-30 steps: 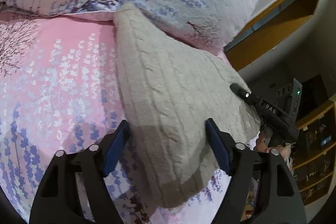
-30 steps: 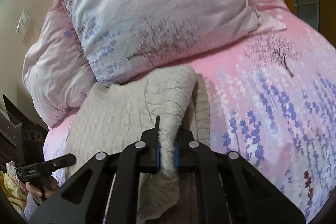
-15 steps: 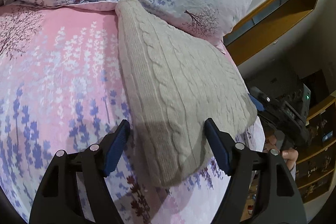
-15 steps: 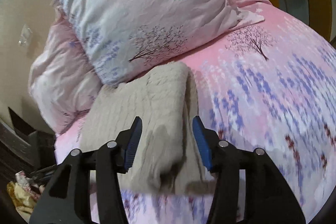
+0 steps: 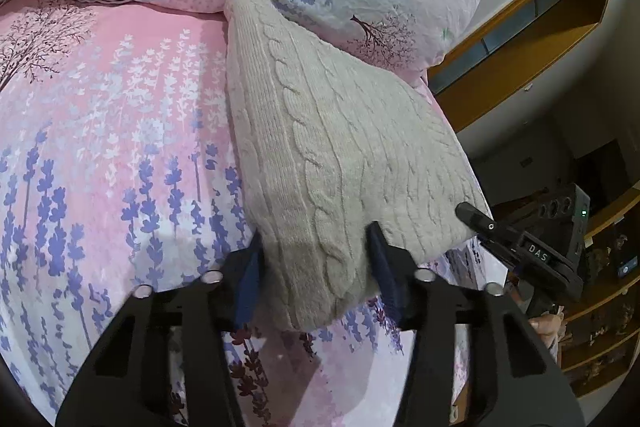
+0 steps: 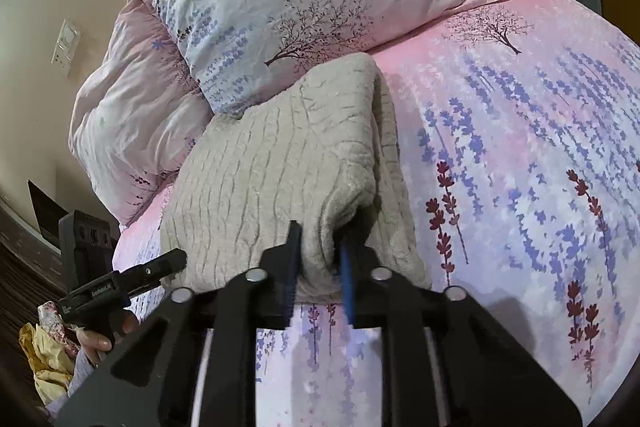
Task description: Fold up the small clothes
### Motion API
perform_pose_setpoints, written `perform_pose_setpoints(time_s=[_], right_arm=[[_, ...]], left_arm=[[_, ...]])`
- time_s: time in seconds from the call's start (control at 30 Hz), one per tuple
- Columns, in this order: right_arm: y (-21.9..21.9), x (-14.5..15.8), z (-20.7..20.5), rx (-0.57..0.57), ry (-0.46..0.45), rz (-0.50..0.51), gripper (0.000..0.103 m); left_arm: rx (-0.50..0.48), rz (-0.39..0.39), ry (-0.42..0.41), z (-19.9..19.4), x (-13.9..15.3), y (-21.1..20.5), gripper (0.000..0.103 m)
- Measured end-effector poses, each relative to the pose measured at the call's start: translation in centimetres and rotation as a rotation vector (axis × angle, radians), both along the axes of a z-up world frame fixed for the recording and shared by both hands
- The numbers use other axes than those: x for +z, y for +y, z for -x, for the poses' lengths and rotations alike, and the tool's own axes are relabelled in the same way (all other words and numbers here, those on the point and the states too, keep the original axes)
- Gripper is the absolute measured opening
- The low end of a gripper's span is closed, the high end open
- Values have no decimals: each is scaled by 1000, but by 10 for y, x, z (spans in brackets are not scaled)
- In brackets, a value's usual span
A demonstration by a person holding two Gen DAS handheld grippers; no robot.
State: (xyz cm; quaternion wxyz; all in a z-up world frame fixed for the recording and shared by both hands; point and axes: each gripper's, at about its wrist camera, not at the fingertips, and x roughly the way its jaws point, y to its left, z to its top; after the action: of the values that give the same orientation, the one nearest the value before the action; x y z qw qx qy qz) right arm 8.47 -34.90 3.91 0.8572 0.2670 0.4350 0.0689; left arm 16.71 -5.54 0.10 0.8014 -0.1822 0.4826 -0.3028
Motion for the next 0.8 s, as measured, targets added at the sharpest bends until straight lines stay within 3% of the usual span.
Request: perform_pose_setpoints(time_s=[0.07,0.2,0.33,0.5,0.8], right_arm=[[-1,11,6,-15,-48,26,9],[-4,28,14,-41,-105,59,9],[-5,15,13,-52,-52,106,8],[-11,-10,12,-75,21,82,8],[-9,-19,11,-75,14,66,9]], left_arm=[[5,1,-3,1,0,0,38],[7,-14,-30,5,4,-3,34],[6,-80,-58,9,5,-12,36],[6,-145,-96,13,6,-18,40],[10,-229,-148,15,8,-26,46]])
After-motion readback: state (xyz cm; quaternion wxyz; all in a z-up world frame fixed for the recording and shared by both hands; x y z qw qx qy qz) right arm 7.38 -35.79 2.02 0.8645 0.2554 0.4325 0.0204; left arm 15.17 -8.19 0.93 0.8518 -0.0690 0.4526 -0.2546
